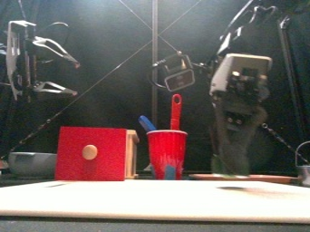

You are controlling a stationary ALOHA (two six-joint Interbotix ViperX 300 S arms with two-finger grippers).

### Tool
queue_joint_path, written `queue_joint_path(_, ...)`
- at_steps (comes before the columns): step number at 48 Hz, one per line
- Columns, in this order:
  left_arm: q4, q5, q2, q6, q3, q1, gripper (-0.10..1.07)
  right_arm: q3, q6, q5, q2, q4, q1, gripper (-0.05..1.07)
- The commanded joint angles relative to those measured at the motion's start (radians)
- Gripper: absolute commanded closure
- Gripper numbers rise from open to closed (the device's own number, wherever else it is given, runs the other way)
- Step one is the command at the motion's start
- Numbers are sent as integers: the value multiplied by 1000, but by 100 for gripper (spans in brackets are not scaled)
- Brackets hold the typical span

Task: Place cut sushi roll in open drawer

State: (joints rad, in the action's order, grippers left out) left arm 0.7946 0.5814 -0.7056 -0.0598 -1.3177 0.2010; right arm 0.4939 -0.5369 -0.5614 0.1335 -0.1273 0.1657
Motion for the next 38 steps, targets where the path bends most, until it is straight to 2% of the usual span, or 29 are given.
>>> queue_joint_path(1, -14, 3, 2, 3, 12, -2, 3, -80, -6, 28, -48, -57, -55, 31)
queue_joint_path(13, -83, -2, 2, 0, 14, -3, 3, -304, -9, 117, 25, -242, -161, 31)
queue_joint_path(21, -98, -2, 2, -2, 14, -3, 3, -416, -5, 161, 124, -279, -216, 30)
queue_joint_path(29, -98, -2, 0, -2, 12, -2, 3, -497, 0, 164, 215, -291, -247, 25)
queue_joint_path(38, -98, -3, 0, -2, 12, -3, 3, -523, 0, 163, 238, -295, -265, 14)
